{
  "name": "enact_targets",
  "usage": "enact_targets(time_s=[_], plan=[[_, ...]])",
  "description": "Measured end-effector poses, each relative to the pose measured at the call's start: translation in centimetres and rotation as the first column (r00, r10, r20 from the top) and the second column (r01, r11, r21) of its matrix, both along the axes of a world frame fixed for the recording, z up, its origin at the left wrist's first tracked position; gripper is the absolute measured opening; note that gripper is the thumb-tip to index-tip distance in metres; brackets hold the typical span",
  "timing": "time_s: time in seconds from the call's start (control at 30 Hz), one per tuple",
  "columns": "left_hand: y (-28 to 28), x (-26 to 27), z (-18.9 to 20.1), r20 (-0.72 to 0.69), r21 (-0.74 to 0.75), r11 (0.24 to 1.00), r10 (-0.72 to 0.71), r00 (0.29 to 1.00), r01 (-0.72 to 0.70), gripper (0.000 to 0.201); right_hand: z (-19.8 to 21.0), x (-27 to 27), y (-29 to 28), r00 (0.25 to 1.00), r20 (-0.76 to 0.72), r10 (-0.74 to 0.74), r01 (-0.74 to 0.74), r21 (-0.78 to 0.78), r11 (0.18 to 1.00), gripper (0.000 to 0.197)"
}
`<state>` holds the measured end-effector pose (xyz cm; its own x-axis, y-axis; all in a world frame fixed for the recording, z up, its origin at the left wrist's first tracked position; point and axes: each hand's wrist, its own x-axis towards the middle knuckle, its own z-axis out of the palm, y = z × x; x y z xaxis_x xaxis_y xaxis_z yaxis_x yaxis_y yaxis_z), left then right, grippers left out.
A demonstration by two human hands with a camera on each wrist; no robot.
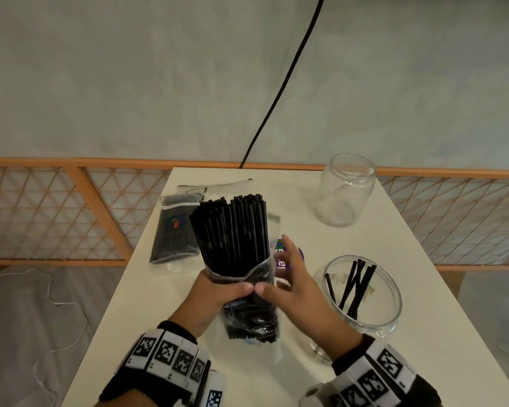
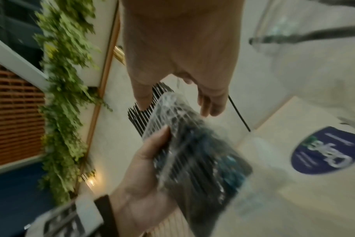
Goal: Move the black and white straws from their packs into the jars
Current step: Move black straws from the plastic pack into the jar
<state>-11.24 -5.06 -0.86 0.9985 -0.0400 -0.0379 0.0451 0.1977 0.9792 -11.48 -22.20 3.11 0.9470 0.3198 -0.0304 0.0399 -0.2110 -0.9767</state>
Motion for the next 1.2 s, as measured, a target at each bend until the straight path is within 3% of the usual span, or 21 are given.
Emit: enact_targets(time_s=[0.13, 0.2, 0.33, 0.57, 0.73, 0.83, 0.9, 1.0, 1.13, 1.2], plan=[[-0.1, 0.1, 1.2, 0.019, -0.029, 1.000, -0.012, 1.000, 0.012, 0.057, 3.1, 1.2, -0.4, 0.989, 0.102, -0.111, 0.100, 0.105, 0.989, 0.054], [-0.5, 0.1, 1.5, 0.017, -0.020, 1.000, -0.003, 1.000, 0.003, 0.058, 4.0, 1.9, -0.2, 0.987, 0.094, -0.128, 0.125, 0.040, 0.991, 0.045], [-1.4, 0.0, 1.9, 0.034, 0.040, 0.999, 0.018, 0.999, -0.019, 0.049, 4.8, 2.4, 0.3, 0.988, 0.070, -0.138, 0.144, -0.088, 0.986, 0.047], [-1.8, 0.1, 2.3, 0.041, 0.082, 0.996, 0.025, 0.999, -0.028, 0.048, 5.2, 2.7, 0.4, 0.983, 0.106, -0.150, 0.167, -0.174, 0.971, 0.017], [-2.0, 0.3, 2.3, 0.045, 0.125, 0.991, 0.033, 0.998, -0.038, 0.054, 5.3, 2.8, 0.4, 0.973, 0.168, -0.157, 0.184, -0.162, 0.969, 0.023], [-2.3, 0.5, 2.4, 0.034, 0.132, 0.991, 0.026, 0.999, -0.030, 0.060, 5.8, 2.8, 0.2, 0.960, 0.173, -0.218, 0.238, -0.098, 0.966, 0.013], [-2.6, 0.6, 2.5, 0.026, 0.132, 0.991, 0.003, 1.000, -0.006, 0.063, 6.5, 2.6, -0.1, 0.953, 0.166, -0.254, 0.264, -0.038, 0.964, 0.019], [-2.8, 0.5, 2.5, 0.023, 0.136, 0.991, -0.011, 1.000, 0.008, 0.062, 6.9, 2.8, -0.5, 0.948, 0.149, -0.280, 0.277, 0.042, 0.960, 0.025], [-3.1, 0.3, 2.4, 0.032, 0.152, 0.988, -0.018, 0.999, 0.013, 0.049, 6.9, 3.5, -1.1, 0.957, 0.121, -0.264, 0.255, 0.085, 0.963, 0.008], [-3.3, 0.2, 2.4, 0.037, 0.147, 0.989, -0.028, 0.999, 0.022, 0.045, 7.2, 3.6, -1.4, 0.958, 0.118, -0.263, 0.252, 0.097, 0.963, 0.011]])
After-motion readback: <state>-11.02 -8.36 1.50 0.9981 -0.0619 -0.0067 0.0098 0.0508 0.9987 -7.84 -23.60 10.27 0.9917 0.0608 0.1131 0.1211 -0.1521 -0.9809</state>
